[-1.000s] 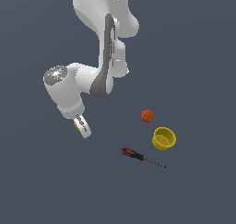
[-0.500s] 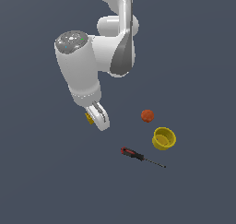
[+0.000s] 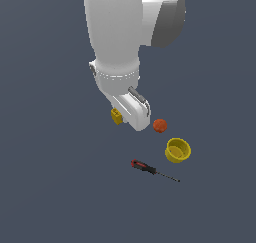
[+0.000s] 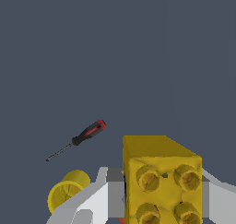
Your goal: Pick up a designated object from a clutter of objects.
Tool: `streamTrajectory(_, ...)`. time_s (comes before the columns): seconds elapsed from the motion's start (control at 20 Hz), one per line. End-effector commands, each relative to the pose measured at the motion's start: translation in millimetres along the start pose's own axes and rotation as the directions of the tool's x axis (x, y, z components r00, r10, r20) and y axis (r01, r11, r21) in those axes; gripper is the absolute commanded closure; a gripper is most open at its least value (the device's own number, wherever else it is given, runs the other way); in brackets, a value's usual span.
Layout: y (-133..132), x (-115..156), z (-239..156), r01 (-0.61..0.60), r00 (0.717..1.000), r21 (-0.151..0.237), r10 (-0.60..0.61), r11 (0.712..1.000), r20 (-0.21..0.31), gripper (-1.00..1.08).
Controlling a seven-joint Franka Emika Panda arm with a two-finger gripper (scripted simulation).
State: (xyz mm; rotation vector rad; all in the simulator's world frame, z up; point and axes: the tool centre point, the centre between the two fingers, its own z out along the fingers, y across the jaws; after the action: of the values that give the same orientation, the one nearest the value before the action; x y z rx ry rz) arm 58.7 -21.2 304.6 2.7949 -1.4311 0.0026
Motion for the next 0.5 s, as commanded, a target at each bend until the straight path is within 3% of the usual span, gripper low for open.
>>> streamTrajectory(0.0,-12,-10,-19,-0.001,1.000,-0.001,0.001,1.000,0.000,1.08)
streamTrajectory(0.45,-40,-29,-58,0.000,1.000,0.001,0.000,1.000,0.002,1.08)
